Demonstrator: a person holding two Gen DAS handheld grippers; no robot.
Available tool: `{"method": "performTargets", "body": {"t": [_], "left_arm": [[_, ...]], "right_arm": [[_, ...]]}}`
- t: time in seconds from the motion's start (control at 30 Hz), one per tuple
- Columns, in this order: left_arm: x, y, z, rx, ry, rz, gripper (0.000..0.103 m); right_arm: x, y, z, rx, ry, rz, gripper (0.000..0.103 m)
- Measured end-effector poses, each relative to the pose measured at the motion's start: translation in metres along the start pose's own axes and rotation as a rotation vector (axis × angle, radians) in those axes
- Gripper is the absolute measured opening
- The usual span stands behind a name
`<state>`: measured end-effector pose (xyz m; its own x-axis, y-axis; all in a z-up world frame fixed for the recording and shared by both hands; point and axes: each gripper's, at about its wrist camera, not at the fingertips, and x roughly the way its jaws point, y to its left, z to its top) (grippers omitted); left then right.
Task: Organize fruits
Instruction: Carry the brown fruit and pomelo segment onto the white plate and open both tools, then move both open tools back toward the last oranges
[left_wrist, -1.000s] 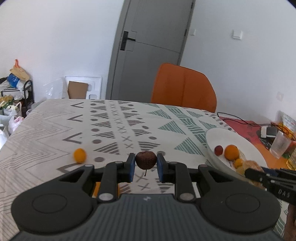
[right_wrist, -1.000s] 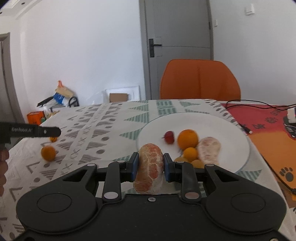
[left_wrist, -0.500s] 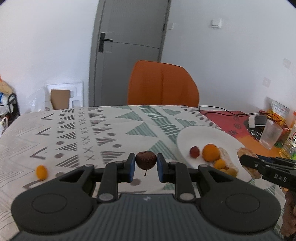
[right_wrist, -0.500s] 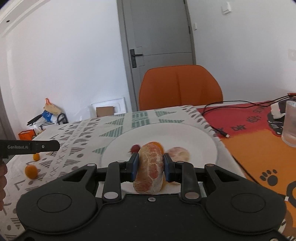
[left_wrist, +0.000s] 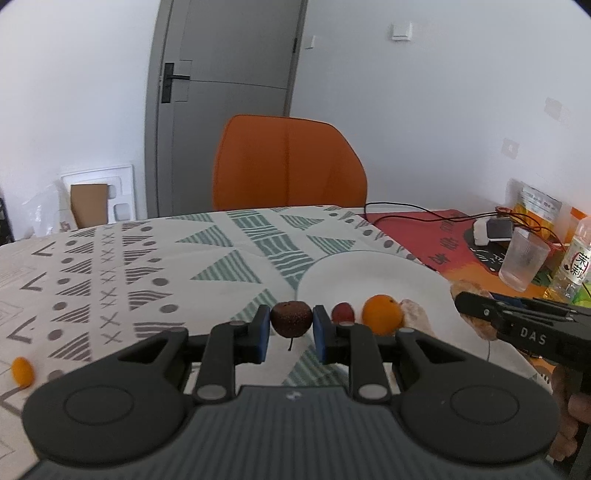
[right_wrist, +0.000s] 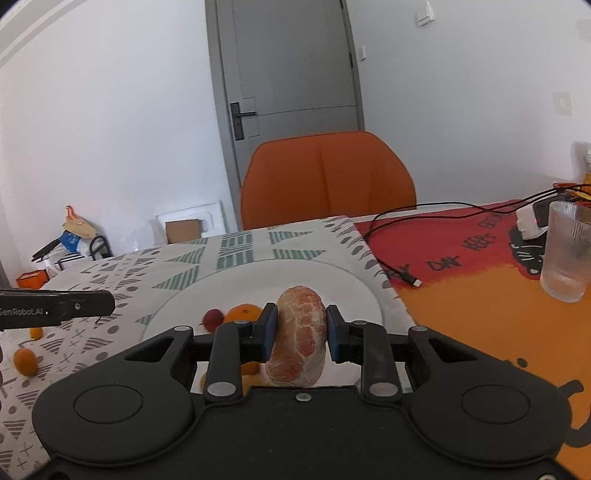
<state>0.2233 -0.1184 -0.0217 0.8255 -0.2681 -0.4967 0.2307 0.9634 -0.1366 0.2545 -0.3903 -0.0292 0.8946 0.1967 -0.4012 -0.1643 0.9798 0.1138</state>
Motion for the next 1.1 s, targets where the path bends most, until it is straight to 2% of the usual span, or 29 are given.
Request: {"method": "performTargets", "body": {"t": [0.07,0.2,0.63,0.8,0.87,1.0,1.07,1.1], "left_arm": [[0.007,-0.005,0.001,0.008,0.008,-0.007,0.023],[0.016,-0.016,0.004,0.032,0.016,-0.024,0.023],[0.027,-0.045,0.015,0.068,0.003,-0.077,0.023],[0.021,-0.044,0.019,0.067,0.0,-0.087,0.037],[0.017,-0.04,0.018,0.068,-0.001,-0.068,0.051],[0.006,-0.027,0.016,0.061,-0.016,-0.016,0.065],[0.001,-0.019,0.016,0.047,-0.018,0.011,0.07],[-0.002,-0.014,0.015,0.041,-0.024,0.024,0.071]], "right_arm": [[0.003,-0.001,0.001,-0.009,-0.011,-0.03,0.028],[-0.002,-0.003,0.002,-0.011,-0.059,-0.038,0.039],[-0.014,-0.022,-0.01,0.105,-0.032,-0.001,0.04],[-0.015,-0.019,-0.011,0.123,-0.035,0.011,0.048],[-0.015,-0.017,-0.011,0.126,-0.036,0.019,0.049],[-0.014,-0.01,-0.011,0.129,-0.031,0.038,0.053],[-0.013,-0.006,-0.011,0.128,-0.028,0.045,0.06],[-0.013,-0.004,-0.011,0.129,-0.027,0.045,0.067]]}}
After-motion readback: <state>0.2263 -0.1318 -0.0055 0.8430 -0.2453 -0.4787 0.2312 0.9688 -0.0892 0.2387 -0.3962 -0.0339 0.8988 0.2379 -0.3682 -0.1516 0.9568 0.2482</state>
